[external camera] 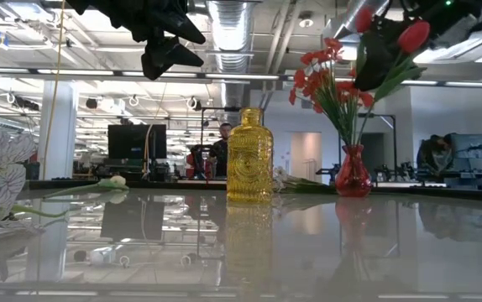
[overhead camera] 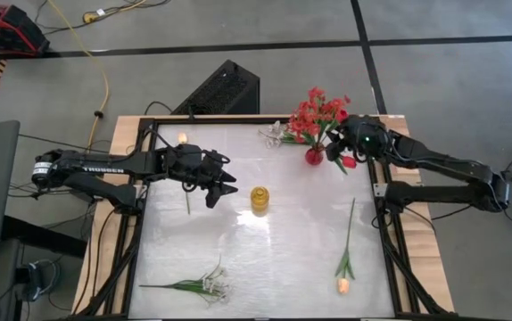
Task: Sort flowers into vase by color
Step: Put the red flower into the red vase, then put the bottom white flowers into the yellow vase
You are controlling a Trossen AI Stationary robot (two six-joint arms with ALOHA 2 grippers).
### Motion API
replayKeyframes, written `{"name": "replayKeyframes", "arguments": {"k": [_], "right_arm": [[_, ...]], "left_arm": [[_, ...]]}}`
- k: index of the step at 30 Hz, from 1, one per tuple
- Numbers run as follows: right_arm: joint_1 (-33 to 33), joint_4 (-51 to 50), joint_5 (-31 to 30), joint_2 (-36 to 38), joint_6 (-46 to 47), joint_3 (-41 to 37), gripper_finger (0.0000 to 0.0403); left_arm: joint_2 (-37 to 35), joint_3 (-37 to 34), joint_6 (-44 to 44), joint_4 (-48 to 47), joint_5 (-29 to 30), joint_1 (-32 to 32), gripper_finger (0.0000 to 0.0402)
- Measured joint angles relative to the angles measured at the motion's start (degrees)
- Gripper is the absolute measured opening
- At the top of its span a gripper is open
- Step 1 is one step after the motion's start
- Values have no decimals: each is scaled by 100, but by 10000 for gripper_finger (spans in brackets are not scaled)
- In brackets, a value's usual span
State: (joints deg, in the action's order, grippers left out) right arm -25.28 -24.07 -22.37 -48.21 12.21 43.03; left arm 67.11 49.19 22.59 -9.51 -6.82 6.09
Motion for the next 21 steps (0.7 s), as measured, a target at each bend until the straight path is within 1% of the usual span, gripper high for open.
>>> {"name": "replayKeyframes", "arguments": {"k": [5, 8, 13, 19, 21], "right_arm": [[0, -249, -2, -380, 395, 360, 169], [0, -520, 12, -623, 448, 663, 169], [0, -1797, 355, -989, 455, 1493, 169], [-132, -3390, 1300, -1293, 544, 2462, 169], [-159, -3693, 1343, -1302, 532, 2667, 169]], "left_arm": [[0, 0, 2, 0, -1, 0, 179], [0, 0, 4, -1, -1, 0, 179], [0, 0, 1, -1, -3, 0, 179], [0, 0, -79, -3, -3, 0, 179], [0, 0, -159, -4, -4, 0, 179]]}}
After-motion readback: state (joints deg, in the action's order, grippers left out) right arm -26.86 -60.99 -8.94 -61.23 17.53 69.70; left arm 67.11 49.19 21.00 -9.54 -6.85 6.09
